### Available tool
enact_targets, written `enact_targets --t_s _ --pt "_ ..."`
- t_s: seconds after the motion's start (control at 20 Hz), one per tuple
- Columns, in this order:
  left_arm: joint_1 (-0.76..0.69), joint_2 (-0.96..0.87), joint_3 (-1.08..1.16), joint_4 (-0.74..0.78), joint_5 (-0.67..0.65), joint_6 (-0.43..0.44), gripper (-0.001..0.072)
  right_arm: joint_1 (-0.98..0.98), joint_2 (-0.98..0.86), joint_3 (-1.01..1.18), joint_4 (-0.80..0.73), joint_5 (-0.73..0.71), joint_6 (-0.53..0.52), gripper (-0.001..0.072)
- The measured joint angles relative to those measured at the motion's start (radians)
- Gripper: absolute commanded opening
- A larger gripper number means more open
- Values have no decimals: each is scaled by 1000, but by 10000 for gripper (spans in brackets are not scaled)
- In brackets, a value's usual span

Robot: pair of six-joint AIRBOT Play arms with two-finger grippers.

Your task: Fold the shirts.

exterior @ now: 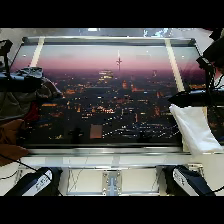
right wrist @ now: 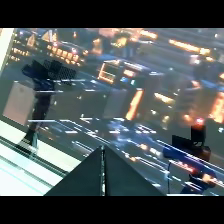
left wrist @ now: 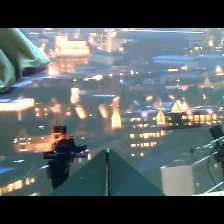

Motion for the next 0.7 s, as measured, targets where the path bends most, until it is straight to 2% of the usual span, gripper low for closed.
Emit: enact_targets --t_s 0.6,0.65,0.7 --pt "0 -4 0 0 0 0 16 0 0 0 0 0 0 14" --pt "0 -7 0 0 1 0 33 0 0 0 0 -1 0 14" --pt "0 -13 0 0 10 0 151 0 0 0 0 -1 0 14"
